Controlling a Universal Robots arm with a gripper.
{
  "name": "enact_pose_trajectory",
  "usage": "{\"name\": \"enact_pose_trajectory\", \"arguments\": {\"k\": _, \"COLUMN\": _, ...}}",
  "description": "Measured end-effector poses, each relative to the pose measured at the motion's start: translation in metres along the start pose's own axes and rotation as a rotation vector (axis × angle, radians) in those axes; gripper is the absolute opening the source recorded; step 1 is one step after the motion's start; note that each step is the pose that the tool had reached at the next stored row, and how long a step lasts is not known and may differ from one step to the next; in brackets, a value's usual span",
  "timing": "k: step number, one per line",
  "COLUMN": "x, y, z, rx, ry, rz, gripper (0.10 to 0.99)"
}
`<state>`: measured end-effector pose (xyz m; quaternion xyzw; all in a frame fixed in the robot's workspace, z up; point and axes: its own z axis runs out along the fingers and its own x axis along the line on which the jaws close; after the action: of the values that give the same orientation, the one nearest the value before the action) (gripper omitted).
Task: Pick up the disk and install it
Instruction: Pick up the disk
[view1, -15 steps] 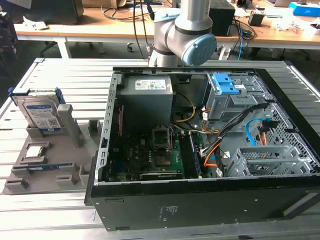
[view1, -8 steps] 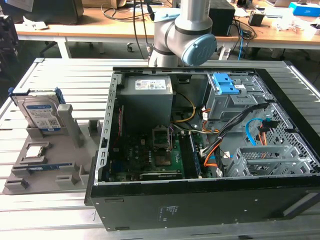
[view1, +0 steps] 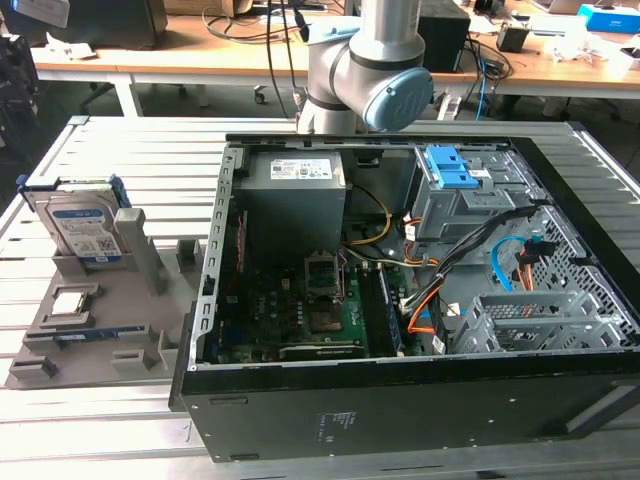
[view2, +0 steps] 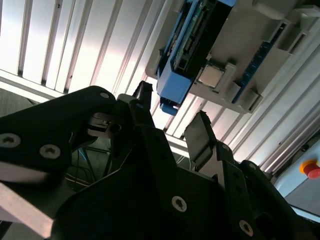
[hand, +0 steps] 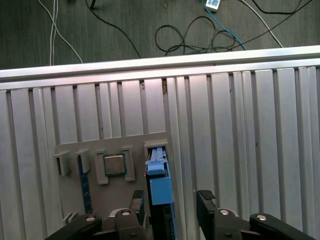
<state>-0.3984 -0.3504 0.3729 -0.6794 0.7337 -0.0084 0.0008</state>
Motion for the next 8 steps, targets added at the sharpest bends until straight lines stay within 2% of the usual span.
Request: {"name": "enact_pose_trajectory", "arguments": {"k": 8, "x": -0.0001, "y": -0.0003, "z": 0.0045, "rx": 0.000, "ry": 0.0001, "rz": 0.000, "gripper": 0.541}}
